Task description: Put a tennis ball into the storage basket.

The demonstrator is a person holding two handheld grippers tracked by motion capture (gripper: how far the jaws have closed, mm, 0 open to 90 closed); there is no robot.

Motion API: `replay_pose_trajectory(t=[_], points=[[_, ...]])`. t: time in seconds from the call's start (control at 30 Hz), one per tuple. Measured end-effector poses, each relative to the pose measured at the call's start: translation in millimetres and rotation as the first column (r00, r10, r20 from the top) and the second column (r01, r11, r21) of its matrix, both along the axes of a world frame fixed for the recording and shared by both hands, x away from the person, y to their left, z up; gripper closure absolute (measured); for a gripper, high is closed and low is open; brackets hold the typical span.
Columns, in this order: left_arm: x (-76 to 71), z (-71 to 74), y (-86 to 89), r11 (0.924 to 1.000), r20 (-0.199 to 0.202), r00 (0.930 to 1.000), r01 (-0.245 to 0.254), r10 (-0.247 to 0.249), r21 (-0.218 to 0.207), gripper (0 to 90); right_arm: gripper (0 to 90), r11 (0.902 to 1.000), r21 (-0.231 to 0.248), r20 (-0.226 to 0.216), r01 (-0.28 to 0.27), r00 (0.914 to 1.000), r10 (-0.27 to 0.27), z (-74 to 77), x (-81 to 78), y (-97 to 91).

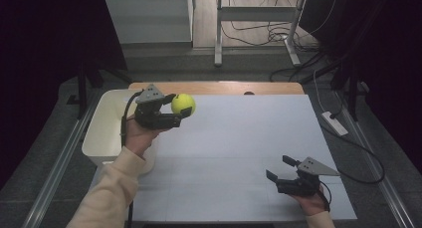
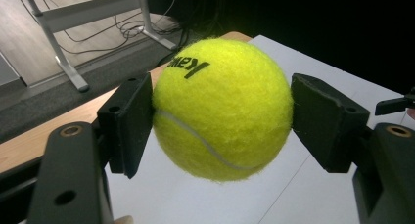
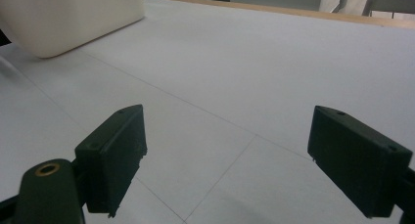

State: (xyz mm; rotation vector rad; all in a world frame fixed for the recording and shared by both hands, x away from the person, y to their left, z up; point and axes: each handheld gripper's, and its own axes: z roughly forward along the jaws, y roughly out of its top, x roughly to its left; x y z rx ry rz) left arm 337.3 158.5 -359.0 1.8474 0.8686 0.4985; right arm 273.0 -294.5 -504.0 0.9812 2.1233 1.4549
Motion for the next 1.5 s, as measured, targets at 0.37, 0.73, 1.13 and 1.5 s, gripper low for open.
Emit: replay_pose_trajectory(t=[0.37,0.73,1.13,1.5], points=[[0.7,5.4,16.5,0.9985,0.014,0.9985,-0.053,0.053,-0.008,28.0,14.6,1.0,-0.002,-0.001,0.0,1.0,0.0,-0.1,0.3,0.0],[2.0,6.6,27.6,0.9962,0.015,0.9962,-0.086,0.086,-0.012,28.0,14.6,1.0,-0.001,0.007,0.0,1.0,0.0,0.2,-0.3,-0.2],[1.8,5.7,50.5,0.9887,-0.002,0.9887,-0.15,0.15,-0.005,28.0,14.6,1.0,0.001,0.009,0.003,1.0,-0.003,0.4,-0.6,0.2],[-2.3,0.0,73.5,0.9757,-0.015,0.9756,-0.219,0.219,-0.008,28.0,14.6,1.0,-0.003,0.01,0.003,0.9999,-0.003,0.5,-0.9,-0.2]])
